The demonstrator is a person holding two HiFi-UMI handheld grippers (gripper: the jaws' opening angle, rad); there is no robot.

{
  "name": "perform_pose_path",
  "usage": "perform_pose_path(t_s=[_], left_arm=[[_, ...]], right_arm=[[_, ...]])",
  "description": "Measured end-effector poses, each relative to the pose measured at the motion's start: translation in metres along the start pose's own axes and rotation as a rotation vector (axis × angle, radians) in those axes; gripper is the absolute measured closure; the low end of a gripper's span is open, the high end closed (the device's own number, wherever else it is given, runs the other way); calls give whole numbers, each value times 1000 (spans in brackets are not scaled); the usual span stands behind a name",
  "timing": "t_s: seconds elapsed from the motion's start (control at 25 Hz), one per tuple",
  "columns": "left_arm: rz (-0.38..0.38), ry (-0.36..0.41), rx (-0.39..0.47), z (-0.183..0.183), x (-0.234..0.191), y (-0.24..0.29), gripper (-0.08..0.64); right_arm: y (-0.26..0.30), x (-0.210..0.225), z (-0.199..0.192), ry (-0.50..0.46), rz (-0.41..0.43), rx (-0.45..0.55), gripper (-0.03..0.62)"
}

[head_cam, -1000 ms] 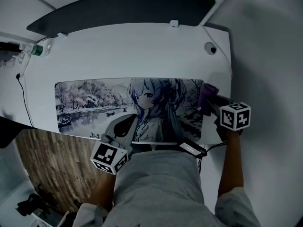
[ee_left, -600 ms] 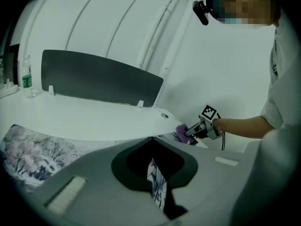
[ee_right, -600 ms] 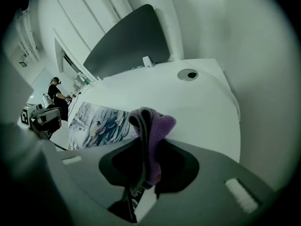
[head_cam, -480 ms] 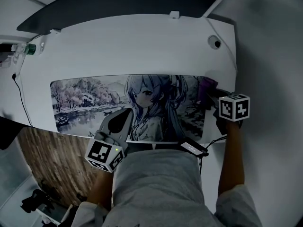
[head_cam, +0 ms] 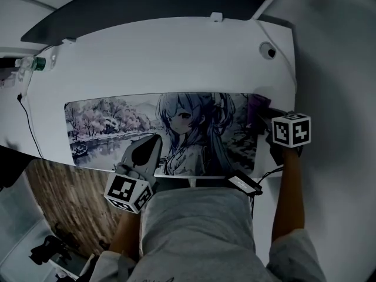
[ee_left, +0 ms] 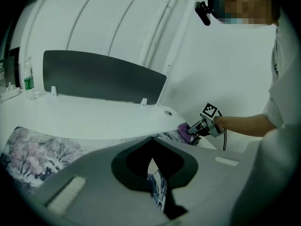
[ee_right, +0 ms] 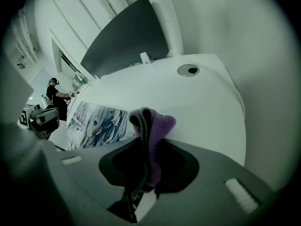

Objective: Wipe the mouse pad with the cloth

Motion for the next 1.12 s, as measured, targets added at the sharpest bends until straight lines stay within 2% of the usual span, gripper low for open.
perform_pose_path(t_s=[0.16, 0.52, 1.12], left_arm=[[-14, 8, 5, 5, -12, -4, 545], [-41, -4, -11, 6, -46, -20, 544], [-23, -19, -22, 6, -119, -70, 543]], right_arm=[[6, -6, 7, -22, -37, -33, 495], [19, -30, 15, 5, -79, -56, 497], [56, -93, 44, 18, -82, -52, 497]])
Point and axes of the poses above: the fingertips, and each gripper's own axes: y forward along the fingers, x to its right, z out of its top, the point moved 6 cm from there along -y, backward along the fingers, and after that the axes turned 14 degrees about -y, right-handed, at the moved point
